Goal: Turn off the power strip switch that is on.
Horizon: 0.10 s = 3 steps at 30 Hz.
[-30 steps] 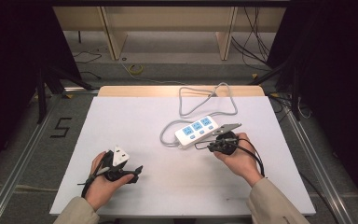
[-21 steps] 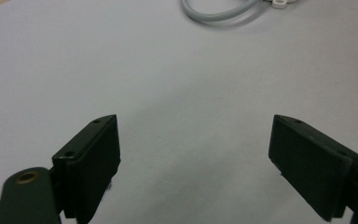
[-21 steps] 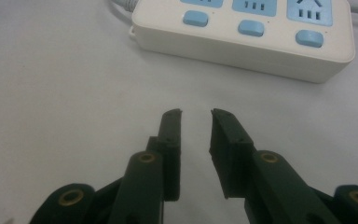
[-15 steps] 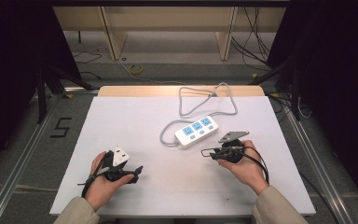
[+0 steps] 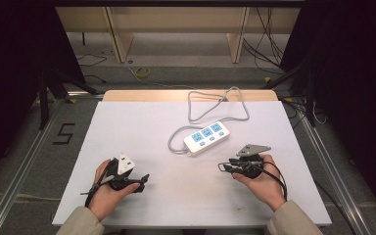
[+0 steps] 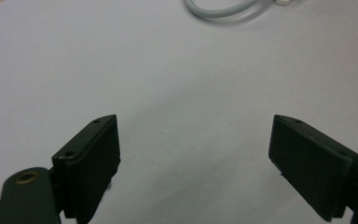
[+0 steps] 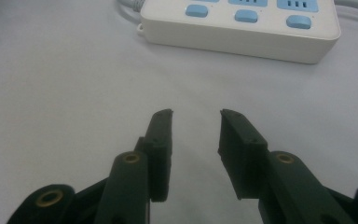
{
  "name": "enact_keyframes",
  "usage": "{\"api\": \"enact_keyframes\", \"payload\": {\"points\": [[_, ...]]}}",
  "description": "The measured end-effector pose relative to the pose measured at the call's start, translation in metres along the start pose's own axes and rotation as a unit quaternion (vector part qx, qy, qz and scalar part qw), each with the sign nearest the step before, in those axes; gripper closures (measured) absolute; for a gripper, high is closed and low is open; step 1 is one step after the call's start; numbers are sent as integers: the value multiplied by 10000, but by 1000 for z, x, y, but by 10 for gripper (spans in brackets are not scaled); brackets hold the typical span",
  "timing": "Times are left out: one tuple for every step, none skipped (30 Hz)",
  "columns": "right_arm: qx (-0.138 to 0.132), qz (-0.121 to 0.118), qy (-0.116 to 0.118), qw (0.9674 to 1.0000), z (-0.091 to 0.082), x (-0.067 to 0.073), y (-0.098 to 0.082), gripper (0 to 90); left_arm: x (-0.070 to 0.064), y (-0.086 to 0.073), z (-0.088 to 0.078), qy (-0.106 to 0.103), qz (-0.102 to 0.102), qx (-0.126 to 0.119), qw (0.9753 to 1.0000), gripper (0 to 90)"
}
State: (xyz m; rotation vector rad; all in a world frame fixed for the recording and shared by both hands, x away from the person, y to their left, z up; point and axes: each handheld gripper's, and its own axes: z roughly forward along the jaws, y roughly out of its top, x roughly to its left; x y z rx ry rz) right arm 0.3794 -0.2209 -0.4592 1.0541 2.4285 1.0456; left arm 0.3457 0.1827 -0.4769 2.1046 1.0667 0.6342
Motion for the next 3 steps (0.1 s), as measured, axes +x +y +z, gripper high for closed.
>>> {"api": "enact_keyframes", "payload": {"points": [[-15,7,1,10000,0,0,0,645,0,0,0,3,-7,4,10000,162],[-29,1,14,10000,0,1,-1,641,1,0,1,4,-1,8,10000,162],[-45,-4,21,10000,0,1,-1,637,1,-1,1,7,-6,17,10000,162]]}}
